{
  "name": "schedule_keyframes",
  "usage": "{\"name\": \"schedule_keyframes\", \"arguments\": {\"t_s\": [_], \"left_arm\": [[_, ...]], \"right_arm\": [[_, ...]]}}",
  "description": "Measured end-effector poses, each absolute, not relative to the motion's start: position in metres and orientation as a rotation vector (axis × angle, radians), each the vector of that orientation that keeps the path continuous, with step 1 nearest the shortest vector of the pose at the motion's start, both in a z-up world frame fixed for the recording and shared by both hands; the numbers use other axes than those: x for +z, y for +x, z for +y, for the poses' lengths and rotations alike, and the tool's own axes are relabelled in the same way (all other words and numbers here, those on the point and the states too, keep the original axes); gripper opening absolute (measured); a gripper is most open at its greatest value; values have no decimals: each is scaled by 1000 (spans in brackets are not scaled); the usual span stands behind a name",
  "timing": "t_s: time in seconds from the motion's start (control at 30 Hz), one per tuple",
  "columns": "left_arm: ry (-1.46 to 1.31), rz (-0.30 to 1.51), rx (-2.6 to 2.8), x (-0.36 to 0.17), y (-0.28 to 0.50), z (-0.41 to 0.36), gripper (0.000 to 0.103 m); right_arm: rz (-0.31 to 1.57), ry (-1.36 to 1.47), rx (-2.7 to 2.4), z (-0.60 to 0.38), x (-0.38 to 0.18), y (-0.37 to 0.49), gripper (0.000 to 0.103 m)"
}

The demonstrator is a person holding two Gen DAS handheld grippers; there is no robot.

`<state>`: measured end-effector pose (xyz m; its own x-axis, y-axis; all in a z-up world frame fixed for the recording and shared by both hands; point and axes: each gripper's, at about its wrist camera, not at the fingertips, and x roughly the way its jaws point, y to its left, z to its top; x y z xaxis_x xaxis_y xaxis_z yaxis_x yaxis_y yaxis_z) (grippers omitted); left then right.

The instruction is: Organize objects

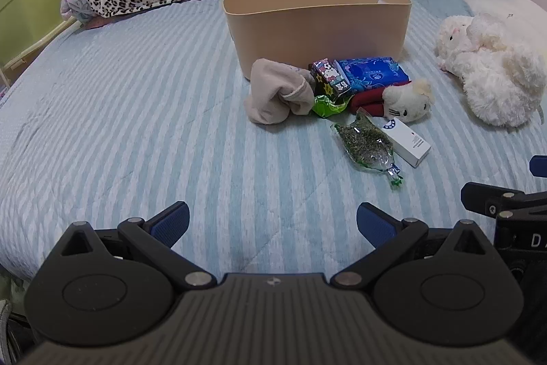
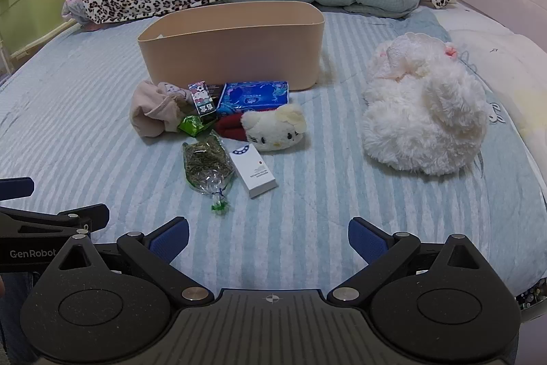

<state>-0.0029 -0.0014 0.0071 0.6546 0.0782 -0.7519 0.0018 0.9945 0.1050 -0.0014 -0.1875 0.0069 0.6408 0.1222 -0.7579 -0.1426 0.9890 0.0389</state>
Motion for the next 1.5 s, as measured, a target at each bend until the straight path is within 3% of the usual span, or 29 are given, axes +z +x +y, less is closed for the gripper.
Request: {"name": "schedule_keyframes", "arguments": {"t_s": [1.5], "left_arm": [[111, 835, 31, 9, 11, -14, 103]], "right_arm": [[863, -15, 150, -205, 1, 13, 97]]}}
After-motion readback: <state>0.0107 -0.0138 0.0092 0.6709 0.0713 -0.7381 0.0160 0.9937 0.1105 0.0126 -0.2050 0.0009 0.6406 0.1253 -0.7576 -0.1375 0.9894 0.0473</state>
